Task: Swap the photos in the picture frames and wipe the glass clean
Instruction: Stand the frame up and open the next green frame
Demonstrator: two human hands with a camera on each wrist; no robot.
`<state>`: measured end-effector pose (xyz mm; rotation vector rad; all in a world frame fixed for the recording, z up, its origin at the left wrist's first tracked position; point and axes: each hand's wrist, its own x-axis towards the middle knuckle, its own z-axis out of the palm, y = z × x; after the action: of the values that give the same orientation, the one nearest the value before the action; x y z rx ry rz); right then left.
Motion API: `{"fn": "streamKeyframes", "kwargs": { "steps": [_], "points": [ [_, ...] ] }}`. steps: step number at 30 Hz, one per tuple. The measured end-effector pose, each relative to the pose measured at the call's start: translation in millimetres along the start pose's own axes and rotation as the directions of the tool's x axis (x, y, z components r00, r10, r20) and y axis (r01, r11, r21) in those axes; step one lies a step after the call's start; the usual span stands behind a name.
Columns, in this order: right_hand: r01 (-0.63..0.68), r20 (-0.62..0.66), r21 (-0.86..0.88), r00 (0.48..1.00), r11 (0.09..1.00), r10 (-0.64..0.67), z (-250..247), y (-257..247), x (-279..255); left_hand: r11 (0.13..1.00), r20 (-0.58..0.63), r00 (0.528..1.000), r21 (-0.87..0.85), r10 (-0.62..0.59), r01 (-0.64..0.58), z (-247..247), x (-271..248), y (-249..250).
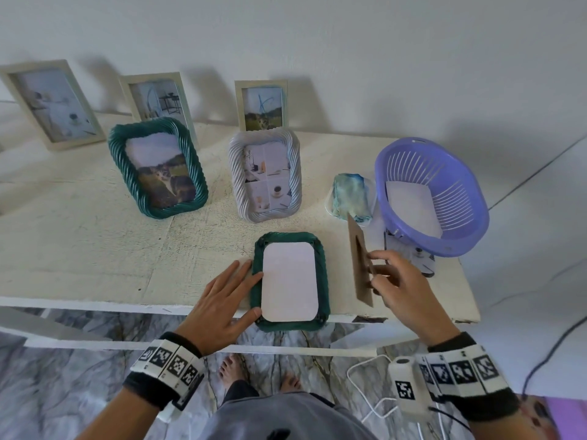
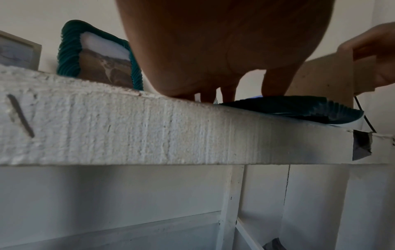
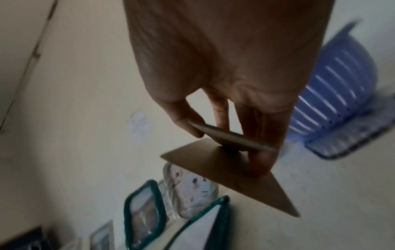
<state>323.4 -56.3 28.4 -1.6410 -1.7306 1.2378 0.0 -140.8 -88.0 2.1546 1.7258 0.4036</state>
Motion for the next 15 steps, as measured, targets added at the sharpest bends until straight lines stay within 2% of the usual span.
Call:
{"fn": "streamKeyframes", "kwargs": {
  "steps": [3,7,11,13,15],
  "points": [
    [0.086,0.017,-0.333,0.996,0.939,-0.085,10.2,8.0,6.8,1.000,-0.021,1.000,0.005,-0.006,0.006,1.0,-3.2,-2.5],
    [0.176,0.049,-0.619,0.981,0.765,-0.186,42.1,23.0,11.4,1.000,-0.040,0.999,0.025,-0.004,0.005,4.1,-4.3,-2.7],
    [0.147,0.045,-0.756,0.984,0.638,-0.174,60.0,34.4,11.3,0.999,-0.041,0.999,0.032,-0.010,0.012,4.9,-4.0,-1.3],
    [0.146,0.015,-0.804,0.974,0.576,-0.226,62.2,32.8,10.6,0.999,-0.043,0.999,0.038,-0.017,0.019,4.2,-4.0,0.1],
    [0.193,-0.001,-0.805,0.945,0.561,-0.327,66.9,28.2,10.2,0.999,-0.048,0.999,0.039,-0.021,0.023,3.8,-4.0,1.1]
  ]
}}
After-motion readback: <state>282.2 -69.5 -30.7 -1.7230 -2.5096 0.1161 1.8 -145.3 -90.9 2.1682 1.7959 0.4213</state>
